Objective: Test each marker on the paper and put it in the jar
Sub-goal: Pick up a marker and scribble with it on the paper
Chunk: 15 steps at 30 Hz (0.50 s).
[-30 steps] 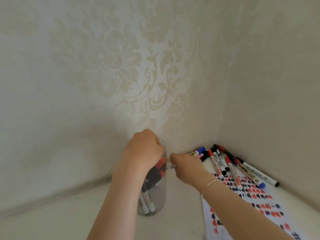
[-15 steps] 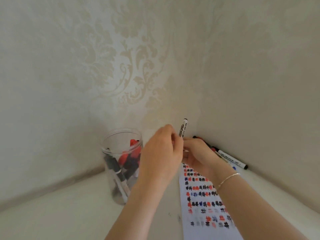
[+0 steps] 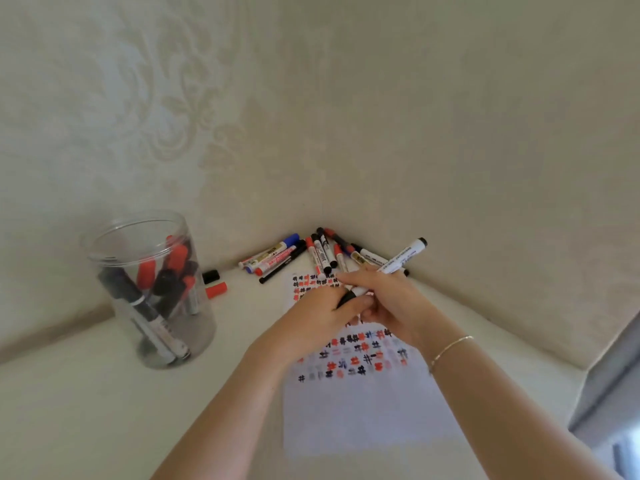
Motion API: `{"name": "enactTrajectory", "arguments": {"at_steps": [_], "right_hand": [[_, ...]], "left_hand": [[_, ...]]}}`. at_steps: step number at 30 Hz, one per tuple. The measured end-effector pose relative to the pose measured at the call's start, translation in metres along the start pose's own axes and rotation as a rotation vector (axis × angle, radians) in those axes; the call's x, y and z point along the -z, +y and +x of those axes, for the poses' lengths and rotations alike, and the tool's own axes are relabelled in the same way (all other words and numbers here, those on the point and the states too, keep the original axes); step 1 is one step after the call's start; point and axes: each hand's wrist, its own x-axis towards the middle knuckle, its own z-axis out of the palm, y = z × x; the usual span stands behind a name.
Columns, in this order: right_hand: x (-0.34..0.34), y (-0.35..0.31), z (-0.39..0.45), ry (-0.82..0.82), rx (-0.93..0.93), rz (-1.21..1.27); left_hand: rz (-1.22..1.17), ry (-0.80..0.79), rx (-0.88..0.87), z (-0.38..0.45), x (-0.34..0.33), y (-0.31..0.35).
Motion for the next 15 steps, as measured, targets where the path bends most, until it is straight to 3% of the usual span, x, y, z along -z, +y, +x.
{"name": "enactTrajectory", "arguments": {"at_steps": [3, 7, 11, 13, 15], "right_hand": [[0.011, -0.004, -0.008, -0.018, 0.032, -0.029], [0.015, -0.009, -0.013, 0.003, 0.127, 0.050], [0.008, -0.012, -0.012, 0.027, 0.216, 0.054], [0.019, -0.018, -0.010, 0.060, 0.264, 0.165], [0.043, -0.028, -0.007, 0.142, 0.329, 0.265]], "left_hand": [[-0.174, -0.076, -0.049, -0.001, -0.005, 0.006], [-0.602, -0.209, 0.021, -0.002, -0.006, 0.016], [-0.819, -0.345, 0.083, 0.000, 0.001, 0.019], [-1.007, -0.442, 0.082, -0.005, 0.005, 0.015], [-1.175, -0.423, 0.094, -0.015, 0.009, 0.008]]}}
